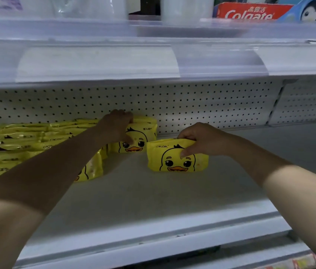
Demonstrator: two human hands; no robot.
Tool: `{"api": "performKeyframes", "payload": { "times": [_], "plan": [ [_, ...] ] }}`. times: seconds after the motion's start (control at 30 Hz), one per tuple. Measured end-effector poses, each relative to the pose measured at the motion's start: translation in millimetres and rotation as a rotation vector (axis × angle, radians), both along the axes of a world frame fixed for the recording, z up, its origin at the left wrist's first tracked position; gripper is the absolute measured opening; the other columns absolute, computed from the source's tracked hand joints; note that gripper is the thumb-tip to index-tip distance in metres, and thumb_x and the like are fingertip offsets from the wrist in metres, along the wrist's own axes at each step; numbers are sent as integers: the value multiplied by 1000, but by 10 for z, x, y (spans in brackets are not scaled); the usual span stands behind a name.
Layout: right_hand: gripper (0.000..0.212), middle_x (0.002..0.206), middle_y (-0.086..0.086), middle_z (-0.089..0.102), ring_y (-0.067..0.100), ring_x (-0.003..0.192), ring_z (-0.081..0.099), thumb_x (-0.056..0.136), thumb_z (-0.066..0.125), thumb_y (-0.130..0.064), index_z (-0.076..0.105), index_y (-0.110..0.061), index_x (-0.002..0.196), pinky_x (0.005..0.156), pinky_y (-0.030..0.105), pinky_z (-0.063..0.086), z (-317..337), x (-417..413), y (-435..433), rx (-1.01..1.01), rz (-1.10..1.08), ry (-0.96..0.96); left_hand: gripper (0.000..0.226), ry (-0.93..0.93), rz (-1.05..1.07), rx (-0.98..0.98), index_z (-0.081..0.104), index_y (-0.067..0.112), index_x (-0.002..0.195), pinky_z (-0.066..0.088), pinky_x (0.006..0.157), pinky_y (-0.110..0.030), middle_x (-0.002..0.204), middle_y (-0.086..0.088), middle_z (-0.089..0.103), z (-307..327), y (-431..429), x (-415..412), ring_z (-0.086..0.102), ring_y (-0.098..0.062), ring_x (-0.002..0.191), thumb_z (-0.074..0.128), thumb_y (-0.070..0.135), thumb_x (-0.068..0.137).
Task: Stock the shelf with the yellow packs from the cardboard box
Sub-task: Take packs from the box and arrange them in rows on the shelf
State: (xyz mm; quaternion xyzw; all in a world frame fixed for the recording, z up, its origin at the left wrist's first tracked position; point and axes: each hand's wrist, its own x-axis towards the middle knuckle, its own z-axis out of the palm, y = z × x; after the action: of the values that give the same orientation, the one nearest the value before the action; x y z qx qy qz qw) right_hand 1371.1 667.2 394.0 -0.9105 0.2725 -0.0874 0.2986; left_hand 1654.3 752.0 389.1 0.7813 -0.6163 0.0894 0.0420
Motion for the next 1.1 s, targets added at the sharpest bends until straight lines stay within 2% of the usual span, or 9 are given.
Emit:
{"api": "performKeyframes", "payload": {
  "times": [0.1,0.2,0.27,0.4,0.53,0.67,0.83,0.97,1.1],
  "plan": [
    [37,104,-15,73,-8,92,67,75,87,-21,71,-22,108,88,20,53,-22,82,38,-21,18,-26,72,9,-38,-153,53,17,122,43,91,-37,121,-7,52,5,76,-144,47,-27,115,86,47,65],
    [42,108,-10,73,-1,97,67,73,88,-19,69,-21,111,87,20,53,-65,124,40,-3,8,-88,38,551,-335,-323,63,17,102,46,86,-24,107,3,64,15,214,-510,58,-12,108,80,38,77],
    [46,105,-6,73,4,96,68,71,90,-19,67,-26,111,84,23,55,-101,114,35,6,-9,-136,23,725,-407,-252,65,21,94,45,80,-16,99,10,67,-50,292,-733,61,1,102,79,34,80],
    [41,96,-3,75,6,92,71,74,87,-17,64,-29,105,80,25,57,-136,31,43,19,-42,-228,16,765,-343,-301,68,23,92,43,84,-19,93,13,67,-246,280,-828,59,6,95,79,25,81],
    [24,92,2,76,8,88,72,81,81,-14,67,-15,100,75,15,52,-136,-76,58,94,-54,-353,10,801,-295,-345,71,17,90,39,77,-10,86,13,67,-267,285,-844,58,11,85,76,20,83],
    [12,89,3,75,9,85,72,83,79,-12,73,-6,92,80,18,53,-220,-107,41,150,-97,-417,10,775,-272,-343,73,17,86,41,80,-14,87,11,71,-257,276,-827,60,9,84,77,25,82],
    [20,95,9,76,10,86,72,84,77,-7,66,-2,101,78,17,53,-238,-151,37,272,-111,-508,10,761,-251,-330,72,18,86,43,83,-18,88,10,71,-252,273,-828,61,4,89,75,27,84],
    [14,99,13,76,15,92,72,84,77,-7,66,-5,92,82,20,54,-239,-193,9,282,-92,-492,11,761,-248,-332,72,19,87,43,80,-17,88,11,70,-265,278,-823,60,6,88,75,29,84],
    [9,94,10,76,8,84,71,85,76,-7,69,-7,91,74,14,51,-239,-224,-1,286,-112,-483,17,782,-227,-344,72,16,84,44,81,-20,87,9,71,-261,250,-829,61,3,88,76,32,82]
  ]
}}
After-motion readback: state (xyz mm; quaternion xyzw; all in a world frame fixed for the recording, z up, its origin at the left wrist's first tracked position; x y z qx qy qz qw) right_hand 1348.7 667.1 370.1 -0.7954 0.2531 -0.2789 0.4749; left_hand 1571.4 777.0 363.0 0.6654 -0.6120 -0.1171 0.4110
